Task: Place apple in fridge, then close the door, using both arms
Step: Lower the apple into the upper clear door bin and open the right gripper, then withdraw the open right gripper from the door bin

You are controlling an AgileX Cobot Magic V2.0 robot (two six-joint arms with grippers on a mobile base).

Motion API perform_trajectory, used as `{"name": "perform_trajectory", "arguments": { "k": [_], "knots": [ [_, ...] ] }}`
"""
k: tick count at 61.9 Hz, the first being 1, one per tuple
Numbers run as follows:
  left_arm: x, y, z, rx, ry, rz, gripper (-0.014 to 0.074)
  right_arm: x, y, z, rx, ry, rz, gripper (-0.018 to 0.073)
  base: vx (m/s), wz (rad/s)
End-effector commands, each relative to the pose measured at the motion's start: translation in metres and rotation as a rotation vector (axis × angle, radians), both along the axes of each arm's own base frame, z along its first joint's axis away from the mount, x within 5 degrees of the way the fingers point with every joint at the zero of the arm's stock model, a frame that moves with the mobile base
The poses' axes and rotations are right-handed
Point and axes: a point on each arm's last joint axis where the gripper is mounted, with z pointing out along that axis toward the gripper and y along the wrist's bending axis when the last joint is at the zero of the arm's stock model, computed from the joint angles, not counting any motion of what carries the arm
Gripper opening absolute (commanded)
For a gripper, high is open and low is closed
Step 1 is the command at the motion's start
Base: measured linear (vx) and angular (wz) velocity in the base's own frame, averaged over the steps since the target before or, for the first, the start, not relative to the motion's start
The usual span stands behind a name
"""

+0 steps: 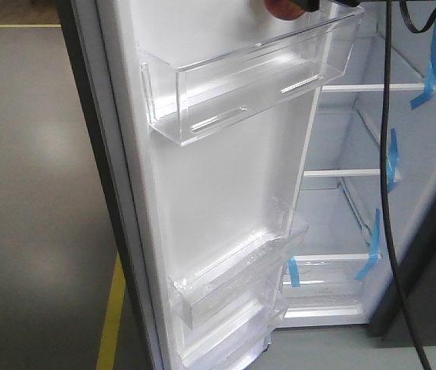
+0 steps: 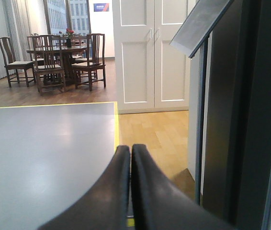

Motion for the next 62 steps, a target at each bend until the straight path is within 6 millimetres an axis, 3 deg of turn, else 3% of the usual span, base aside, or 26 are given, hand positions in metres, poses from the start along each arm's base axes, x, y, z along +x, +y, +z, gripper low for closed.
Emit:
{"name": "perform_trajectory", "arguments": {
  "k": [1,13,18,31,37,43,49,58,62],
  "knots": [
    [0.0,-0.001,-0.002,-0.018,-0.055,-0.012,-0.0006,-0.016,-0.003,0.033,0.072,-0.088,-0.017,0.0254,0.0,0.0],
    [0.0,-0.001,-0.002,-0.018,-0.055,-0.012,-0.0006,-0.016,-0.004,0.032,0.088,-0.051,-0.033,0.0557,0.0,0.0],
    [0.0,-0.001,-0.002,-0.018,-0.055,-0.012,-0.0006,-0.016,-0.004,0.031,0.089,-0.041,-0.039,0.0631,0.0,0.0],
    [0.0,-0.001,-0.002,-0.018,-0.056,-0.012,-0.0006,-0.017,-0.005,0.033,0.087,-0.04,-0.046,0.064,0.0,0.0],
    [0.0,-0.001,-0.002,-0.018,-0.055,-0.012,-0.0006,-0.027,-0.006,0.043,0.093,-0.069,-0.047,0.0594,0.0,0.0],
    [0.0,-0.001,-0.002,-0.018,-0.059,-0.012,-0.0006,-0.046,-0.007,0.063,0.099,-0.121,-0.045,0.0489,0.0,0.0],
    [0.0,-0.001,-0.002,-0.02,-0.064,-0.013,-0.0006,-0.072,-0.008,0.081,0.094,-0.163,-0.023,0.0318,0.0,0.0],
    [-0.001,-0.001,0.001,-0.086,-0.095,-0.022,-0.0006,-0.115,-0.007,0.101,0.04,-0.195,0.053,-0.0019,0.0,0.0],
    [-0.001,-0.001,0.003,-0.184,-0.117,-0.03,-0.0006,-0.134,-0.007,0.107,0.001,-0.201,0.089,-0.0015,0.0,0.0]
  ]
}}
